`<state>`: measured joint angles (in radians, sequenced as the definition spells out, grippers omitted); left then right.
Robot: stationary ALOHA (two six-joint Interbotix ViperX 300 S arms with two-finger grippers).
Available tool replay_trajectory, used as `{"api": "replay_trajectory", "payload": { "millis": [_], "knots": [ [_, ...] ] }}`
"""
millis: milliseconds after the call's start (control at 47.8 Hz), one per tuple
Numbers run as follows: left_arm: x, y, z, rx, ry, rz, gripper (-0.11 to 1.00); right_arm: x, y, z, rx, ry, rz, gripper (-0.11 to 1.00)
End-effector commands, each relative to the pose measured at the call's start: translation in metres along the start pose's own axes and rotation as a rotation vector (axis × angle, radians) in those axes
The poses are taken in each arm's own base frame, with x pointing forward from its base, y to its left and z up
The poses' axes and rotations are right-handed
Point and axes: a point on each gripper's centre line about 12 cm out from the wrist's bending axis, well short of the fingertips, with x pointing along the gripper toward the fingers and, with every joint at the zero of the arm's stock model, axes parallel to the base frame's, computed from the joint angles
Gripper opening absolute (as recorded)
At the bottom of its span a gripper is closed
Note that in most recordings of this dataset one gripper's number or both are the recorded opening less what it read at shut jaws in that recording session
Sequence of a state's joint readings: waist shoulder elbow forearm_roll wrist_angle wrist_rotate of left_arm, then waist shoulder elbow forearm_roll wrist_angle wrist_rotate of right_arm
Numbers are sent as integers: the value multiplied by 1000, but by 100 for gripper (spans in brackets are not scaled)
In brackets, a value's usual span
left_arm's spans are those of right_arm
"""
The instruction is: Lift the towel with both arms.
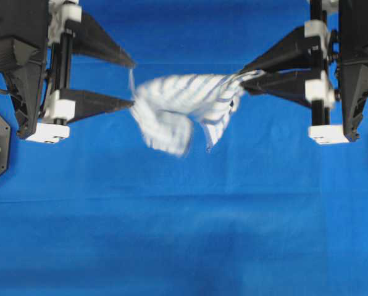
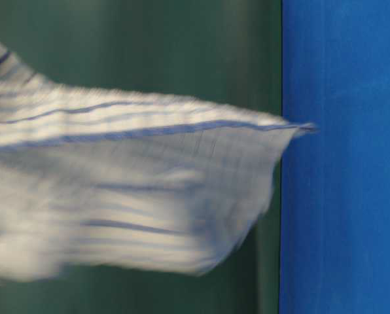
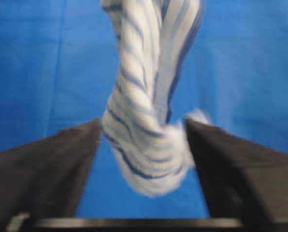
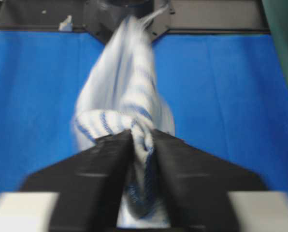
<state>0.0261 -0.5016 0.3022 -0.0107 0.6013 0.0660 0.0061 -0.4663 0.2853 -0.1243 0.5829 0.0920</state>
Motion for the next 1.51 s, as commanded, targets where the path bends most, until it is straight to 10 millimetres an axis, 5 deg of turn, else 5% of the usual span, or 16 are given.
{"api": "replay_trajectory", "payload": {
  "millis": [0,126,398,1193,1486],
  "knots": [
    [-10,1,8,-2,-43,5,78,-6,-2,9,-11,-30,-12,45],
    [-10,1,2,-13,-32,4,90,-3,-4,3,-25,-9,-29,69],
    [8,-2,-23,-36,18,-4,89,7,-3,-21,-7,61,-28,67],
    [159,-34,-175,-10,217,-61,89,80,19,-226,72,462,15,67],
    [196,-41,-229,-2,343,-69,89,107,32,-274,61,544,48,67]
  ]
}}
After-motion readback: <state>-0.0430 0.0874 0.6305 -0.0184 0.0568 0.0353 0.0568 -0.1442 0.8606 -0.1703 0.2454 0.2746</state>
